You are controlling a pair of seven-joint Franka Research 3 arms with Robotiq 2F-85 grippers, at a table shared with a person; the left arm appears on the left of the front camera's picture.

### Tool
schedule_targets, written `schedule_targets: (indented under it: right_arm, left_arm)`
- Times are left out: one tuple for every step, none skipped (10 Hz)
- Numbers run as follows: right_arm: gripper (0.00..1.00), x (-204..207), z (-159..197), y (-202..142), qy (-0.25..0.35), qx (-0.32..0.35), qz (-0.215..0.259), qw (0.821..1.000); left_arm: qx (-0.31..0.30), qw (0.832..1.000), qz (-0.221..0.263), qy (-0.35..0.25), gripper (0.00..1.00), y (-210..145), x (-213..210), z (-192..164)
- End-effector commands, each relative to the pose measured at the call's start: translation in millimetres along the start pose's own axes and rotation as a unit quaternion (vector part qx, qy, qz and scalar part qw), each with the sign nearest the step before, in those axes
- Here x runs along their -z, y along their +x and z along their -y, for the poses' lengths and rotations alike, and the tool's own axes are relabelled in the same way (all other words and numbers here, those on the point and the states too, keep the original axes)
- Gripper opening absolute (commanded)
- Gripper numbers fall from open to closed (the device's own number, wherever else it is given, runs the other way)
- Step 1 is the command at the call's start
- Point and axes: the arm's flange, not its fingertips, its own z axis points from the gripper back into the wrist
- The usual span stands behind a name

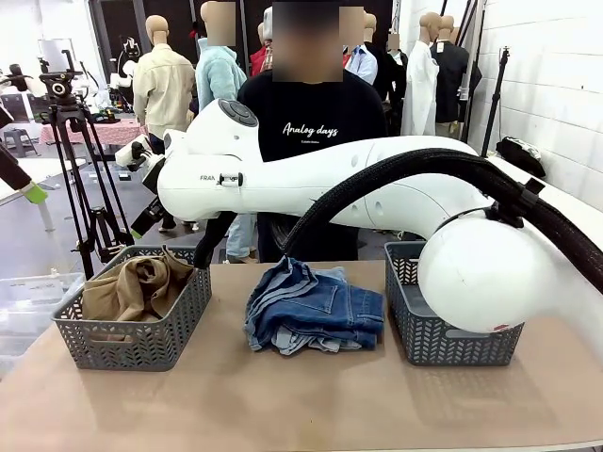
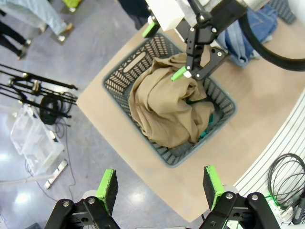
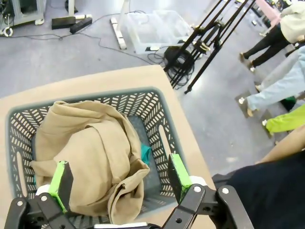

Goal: Sort the tops and bottoms.
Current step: Lift clothes from the center of the table with your left hand.

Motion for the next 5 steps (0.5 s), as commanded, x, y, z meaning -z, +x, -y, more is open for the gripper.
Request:
schedule_targets:
  right_arm:
    - [1.00, 0, 0, 0, 0.000, 0.000, 0.000, 1.000]
    - [1.00, -32, -5, -9, 0.011, 0.009, 0.003, 1.000]
    - [1.00, -66, 0, -17, 0.009, 0.016, 0.002, 1.000]
    - [1.00, -108, 4, -25, 0.024, 0.022, 0.003, 0.999]
    - [1.00, -143, 7, -38, 0.049, 0.025, -0.004, 0.998]
  left_arm:
    - [0.000, 1.000, -0.002, 0.002, 0.93, 0, 0, 0]
    - [0.000, 1.000, -0.002, 0.002, 0.93, 0, 0, 0]
    - [0.000, 1.000, -0.002, 0.002, 0.93, 0, 0, 0]
    - [0.000, 1.000, -0.002, 0.002, 0.93, 0, 0, 0]
    - [0.000, 1.000, -0.002, 0.002, 0.93, 0, 0, 0]
